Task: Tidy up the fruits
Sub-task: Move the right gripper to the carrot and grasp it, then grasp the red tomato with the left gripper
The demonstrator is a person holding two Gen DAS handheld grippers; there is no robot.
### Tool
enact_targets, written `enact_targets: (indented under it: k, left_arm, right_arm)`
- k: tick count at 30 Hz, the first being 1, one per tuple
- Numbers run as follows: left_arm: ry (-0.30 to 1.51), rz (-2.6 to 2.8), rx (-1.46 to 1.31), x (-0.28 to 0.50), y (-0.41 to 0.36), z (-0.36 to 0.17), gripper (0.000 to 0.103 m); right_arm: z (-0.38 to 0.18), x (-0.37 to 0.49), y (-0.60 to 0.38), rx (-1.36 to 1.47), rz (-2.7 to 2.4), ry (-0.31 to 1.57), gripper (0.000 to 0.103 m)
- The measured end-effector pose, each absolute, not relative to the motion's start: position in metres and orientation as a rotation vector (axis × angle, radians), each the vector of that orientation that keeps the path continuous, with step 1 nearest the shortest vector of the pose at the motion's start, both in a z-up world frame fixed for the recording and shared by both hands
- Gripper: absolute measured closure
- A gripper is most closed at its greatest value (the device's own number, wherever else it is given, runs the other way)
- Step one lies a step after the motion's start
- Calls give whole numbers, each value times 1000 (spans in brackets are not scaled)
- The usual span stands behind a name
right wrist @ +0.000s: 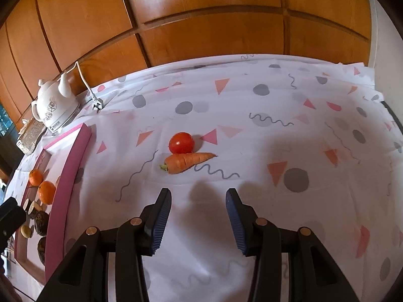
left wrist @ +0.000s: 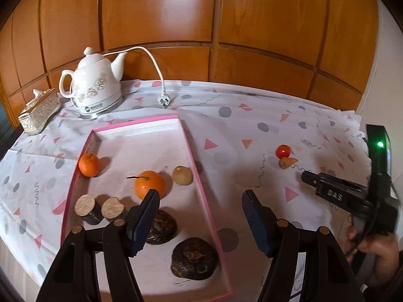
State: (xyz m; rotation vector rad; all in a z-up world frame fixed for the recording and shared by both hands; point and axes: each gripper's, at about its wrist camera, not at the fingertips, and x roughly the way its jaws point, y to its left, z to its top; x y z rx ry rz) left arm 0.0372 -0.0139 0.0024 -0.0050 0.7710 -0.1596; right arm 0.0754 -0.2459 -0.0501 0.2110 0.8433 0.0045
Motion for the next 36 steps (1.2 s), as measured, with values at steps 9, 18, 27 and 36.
enact_targets:
  k: [9,18,27,36]
  left_arm:
    - [792,-171,-4,44,-20,-3,35]
    - [810,-195,-18,48,-23,-8,35]
    - [818,-225,-26,55,-30,-8,35]
    - [876,-273,-48,75,-53,-11,35]
  right_arm:
    - [-66,107,-237,375,68,884,57]
    - [-65,134,-230,364,-34,888,57]
    - [-63,120,-235,243,-25,901,82]
    - [-62,90,-249,58,-45,888,82]
